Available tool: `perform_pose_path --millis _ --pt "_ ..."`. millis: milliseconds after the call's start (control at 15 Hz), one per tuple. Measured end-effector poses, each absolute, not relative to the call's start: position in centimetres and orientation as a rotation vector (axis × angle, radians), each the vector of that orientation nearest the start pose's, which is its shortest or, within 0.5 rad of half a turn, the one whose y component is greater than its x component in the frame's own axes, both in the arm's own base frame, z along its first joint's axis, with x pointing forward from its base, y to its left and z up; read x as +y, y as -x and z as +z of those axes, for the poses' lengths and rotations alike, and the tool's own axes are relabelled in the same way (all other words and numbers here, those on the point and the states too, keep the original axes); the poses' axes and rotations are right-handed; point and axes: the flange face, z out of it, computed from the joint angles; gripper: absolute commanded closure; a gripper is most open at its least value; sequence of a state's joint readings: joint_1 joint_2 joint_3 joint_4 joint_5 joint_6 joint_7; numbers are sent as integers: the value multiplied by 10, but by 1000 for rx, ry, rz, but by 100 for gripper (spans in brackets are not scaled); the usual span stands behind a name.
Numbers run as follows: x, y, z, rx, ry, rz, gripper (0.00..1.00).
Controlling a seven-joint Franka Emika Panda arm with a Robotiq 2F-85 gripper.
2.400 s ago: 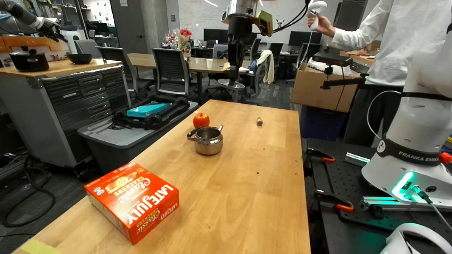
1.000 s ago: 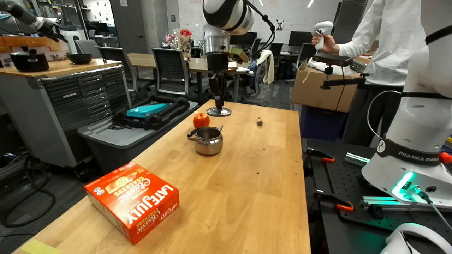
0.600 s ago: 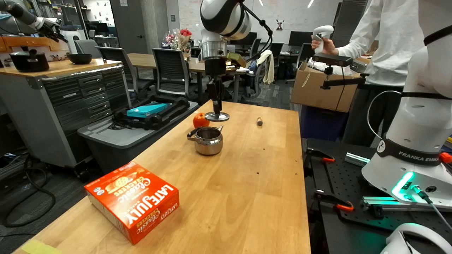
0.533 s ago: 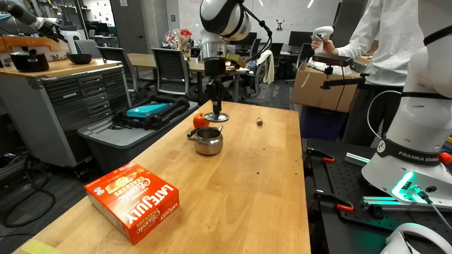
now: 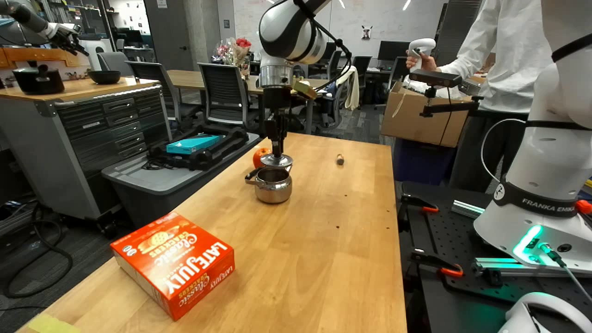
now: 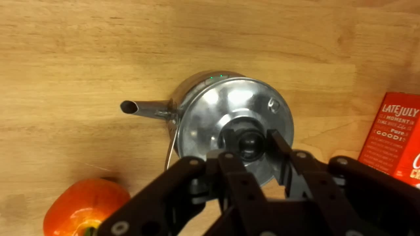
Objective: Place the lid on the teapot
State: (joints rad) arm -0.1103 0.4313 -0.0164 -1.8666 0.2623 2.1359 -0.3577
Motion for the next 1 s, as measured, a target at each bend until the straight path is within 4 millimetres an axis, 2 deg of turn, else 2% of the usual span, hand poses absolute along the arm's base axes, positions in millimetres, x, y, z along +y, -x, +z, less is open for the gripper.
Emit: perform_pose_path --millis 667,1000 --pt "-57 -617 248 -144 2887 184 93" --pt "-49 -621 245 -161 2890 151 93"
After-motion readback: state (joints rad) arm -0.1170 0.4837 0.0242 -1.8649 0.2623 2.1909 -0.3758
